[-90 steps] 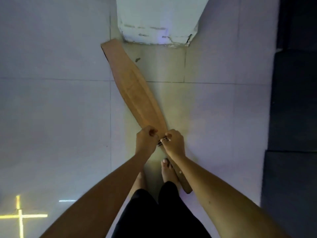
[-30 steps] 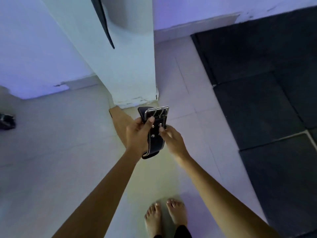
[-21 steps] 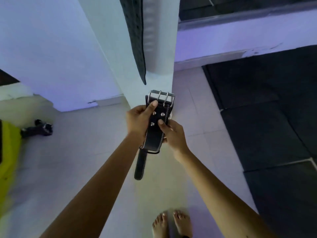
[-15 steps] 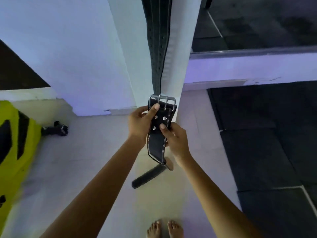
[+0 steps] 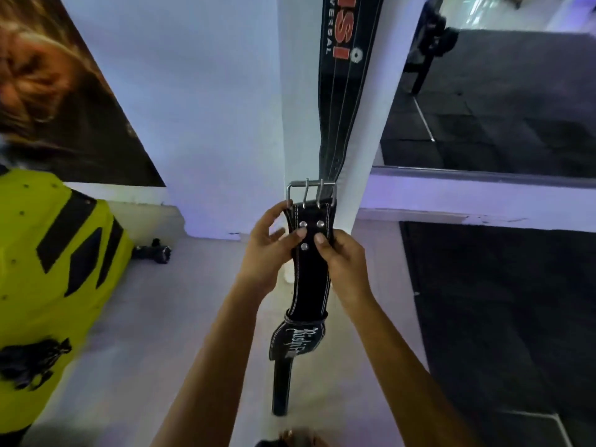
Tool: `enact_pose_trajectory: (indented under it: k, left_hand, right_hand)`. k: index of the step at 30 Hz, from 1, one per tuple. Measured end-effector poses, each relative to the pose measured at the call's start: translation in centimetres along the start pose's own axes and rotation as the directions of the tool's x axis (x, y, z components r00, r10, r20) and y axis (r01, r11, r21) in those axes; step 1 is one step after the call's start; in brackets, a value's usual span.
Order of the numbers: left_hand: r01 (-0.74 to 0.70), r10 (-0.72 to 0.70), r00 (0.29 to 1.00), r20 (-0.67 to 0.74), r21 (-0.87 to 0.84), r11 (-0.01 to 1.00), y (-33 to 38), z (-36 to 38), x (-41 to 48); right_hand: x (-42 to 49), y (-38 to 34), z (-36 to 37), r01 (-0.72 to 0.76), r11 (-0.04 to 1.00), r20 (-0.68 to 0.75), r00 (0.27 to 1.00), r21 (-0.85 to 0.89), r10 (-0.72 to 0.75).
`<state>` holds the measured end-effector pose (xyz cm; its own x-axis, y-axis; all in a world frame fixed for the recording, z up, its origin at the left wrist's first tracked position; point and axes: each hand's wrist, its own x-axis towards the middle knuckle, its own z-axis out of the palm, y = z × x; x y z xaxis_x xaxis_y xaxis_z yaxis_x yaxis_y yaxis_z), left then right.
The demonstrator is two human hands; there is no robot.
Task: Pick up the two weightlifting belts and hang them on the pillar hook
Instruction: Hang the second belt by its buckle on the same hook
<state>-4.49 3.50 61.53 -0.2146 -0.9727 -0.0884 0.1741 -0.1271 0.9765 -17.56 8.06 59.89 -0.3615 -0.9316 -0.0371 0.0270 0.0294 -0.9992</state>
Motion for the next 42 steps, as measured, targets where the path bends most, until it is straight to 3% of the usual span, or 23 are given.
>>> enact_pose_trajectory:
  k: [3, 4, 6, 9, 12, 16, 21, 26, 32, 40, 42]
  left_hand:
    - [-0.266, 0.289, 0.957, 0.000, 0.392, 0.881, 4.0, 0.4, -0.8]
    - [-0.323, 0.358, 0.934, 0.007, 0.447, 0.834, 5.2, 0.7, -1.0]
    - [-0.382, 0.432, 0.902, -0.002, 0.466, 0.798, 7.5, 1.0, -1.4]
    - [-0.447, 0.505, 0.863, 0.009, 0.479, 0.756, 10.1, 1.0, -1.7]
    - [-0.432, 0.488, 0.872, -0.021, 0.432, 0.791, 11.5, 1.2, -1.9]
    - [-0.381, 0.392, 0.919, -0.043, 0.155, 0.911, 12.6, 1.9, -3.1]
    - [-0.288, 0.290, 0.956, 0.035, -0.063, 0.956, 12.9, 2.0, -3.2]
    - [-0.315, 0.315, 0.949, 0.001, -0.009, 0.949, 14.0, 0.9, -1.0]
    - [-0.384, 0.381, 0.921, -0.076, -0.029, 0.923, 16.1, 0.7, 2.2]
    - [-0.361, 0.360, 0.933, 0.032, 0.026, 0.932, 17.1, -2.1, 6.4]
    - [-0.319, 0.318, 0.946, 0.058, 0.012, 0.948, 17.3, -3.1, 7.5]
  right_hand:
    - [-0.9, -4.1, 0.5, 0.043, 0.996, 0.022, 0.999, 0.076, -0.044]
    - [-1.1, -5.4, 0.5, 0.047, 0.990, 0.030, 0.998, 0.132, -0.052]
    - [-1.1, -7.7, 0.3, 0.072, 0.979, 0.067, 0.994, 0.190, -0.087]
    - [-1.1, -11.1, 0.0, 0.128, 0.985, 0.154, 0.977, 0.120, -0.145]
    - [-1.2, -13.0, 0.1, 0.150, 0.979, 0.179, 0.968, 0.140, -0.174]
    - [-1.2, -13.8, 0.4, 0.132, 0.974, 0.192, 0.967, 0.185, -0.167]
    - [0.0, -15.6, 1.5, 0.186, 0.970, 0.123, 0.971, 0.155, -0.206]
    - [2.1, -16.8, 3.0, 0.232, 0.971, 0.044, 0.971, 0.057, -0.234]
    - [2.3, -13.4, 2.1, 0.151, 0.988, 0.175, 0.974, -0.034, -0.143]
    - [3.5, -9.3, 4.9, 0.117, 0.986, 0.213, 0.973, -0.118, -0.090]
    - [4.4, -9.6, 6.0, 0.129, 0.989, 0.205, 0.972, -0.069, -0.113]
